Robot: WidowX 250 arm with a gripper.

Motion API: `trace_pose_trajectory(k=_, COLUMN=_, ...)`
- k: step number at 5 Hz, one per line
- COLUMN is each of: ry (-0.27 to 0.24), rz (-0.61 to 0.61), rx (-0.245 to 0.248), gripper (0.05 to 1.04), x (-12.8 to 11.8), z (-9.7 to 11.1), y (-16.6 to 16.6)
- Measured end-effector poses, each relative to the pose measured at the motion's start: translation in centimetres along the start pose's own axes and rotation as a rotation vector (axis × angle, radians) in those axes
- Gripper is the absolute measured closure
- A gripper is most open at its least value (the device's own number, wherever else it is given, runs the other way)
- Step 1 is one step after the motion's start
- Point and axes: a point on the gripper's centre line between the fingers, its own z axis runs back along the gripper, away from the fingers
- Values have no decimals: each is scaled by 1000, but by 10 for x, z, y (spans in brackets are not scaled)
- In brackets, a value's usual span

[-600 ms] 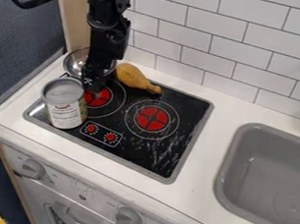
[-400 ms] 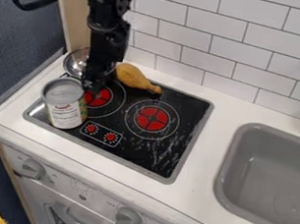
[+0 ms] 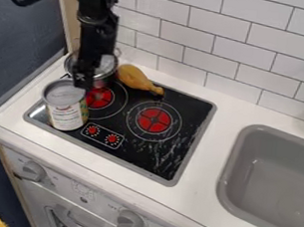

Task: Take the lid and pot the put on the right burner

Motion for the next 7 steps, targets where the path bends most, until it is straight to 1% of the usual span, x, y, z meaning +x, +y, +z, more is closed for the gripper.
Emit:
trace_pose_trajectory(k=1, ry=3, rz=32, rx=4, gripper=83, x=-11, z=-3, y=17)
trace_pose_trajectory(k=2, ry=-4, rz=51, rx=-7, gripper=83, x=-19, z=-11, y=33)
trace_pose_trajectory(k=3, ry=4, rz=63, rx=-15, gripper=83, x=-26, z=-20, y=50)
trace_pose_trajectory(k=4, ry=-48, rz=72, rx=-12, gripper=83, x=-29, z=-27, y=64)
trace_pose_trajectory(k=5, ry=-96, rz=79, rx=-16, gripper=83, x=-26, z=-34, y=71)
trace_pose_trajectory(k=6, ry=-131, rz=72, rx=-13, gripper=133, x=-21, z=-37, y=77)
trace_pose_trajectory(k=7, ry=-138, rz=57, rx=-23, gripper=376, x=-18, z=-42, y=76)
